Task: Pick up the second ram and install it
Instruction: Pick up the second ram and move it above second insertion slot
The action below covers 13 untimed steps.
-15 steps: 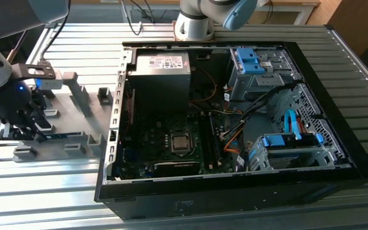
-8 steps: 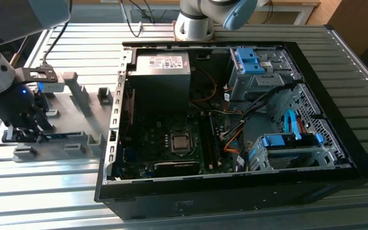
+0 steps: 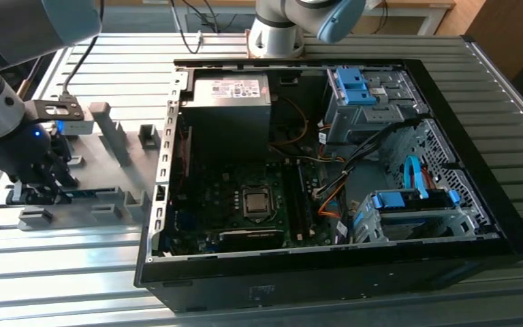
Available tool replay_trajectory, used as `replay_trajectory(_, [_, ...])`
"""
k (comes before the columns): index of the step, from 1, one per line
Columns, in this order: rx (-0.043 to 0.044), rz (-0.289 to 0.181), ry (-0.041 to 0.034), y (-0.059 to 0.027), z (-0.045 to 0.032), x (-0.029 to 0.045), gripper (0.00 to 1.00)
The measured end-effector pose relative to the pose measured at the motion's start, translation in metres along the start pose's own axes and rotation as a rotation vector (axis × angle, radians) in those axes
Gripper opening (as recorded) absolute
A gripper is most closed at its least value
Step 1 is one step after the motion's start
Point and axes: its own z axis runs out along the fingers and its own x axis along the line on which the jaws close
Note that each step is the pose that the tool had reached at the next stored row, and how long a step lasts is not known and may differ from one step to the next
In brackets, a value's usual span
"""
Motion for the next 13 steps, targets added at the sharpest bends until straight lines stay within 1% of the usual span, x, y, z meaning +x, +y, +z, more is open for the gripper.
replay_trajectory(7, [0.0003, 0.000, 0.0006, 0.0000, 0.0002, 0.0000, 0.38])
replay_trajectory(8, [0.0003, 0.000, 0.0005, 0.0000, 0.0003, 0.0000, 0.31])
replay_trajectory(13, [0.0004, 0.000, 0.0004, 0.0000, 0.0020, 0.0000, 0.31])
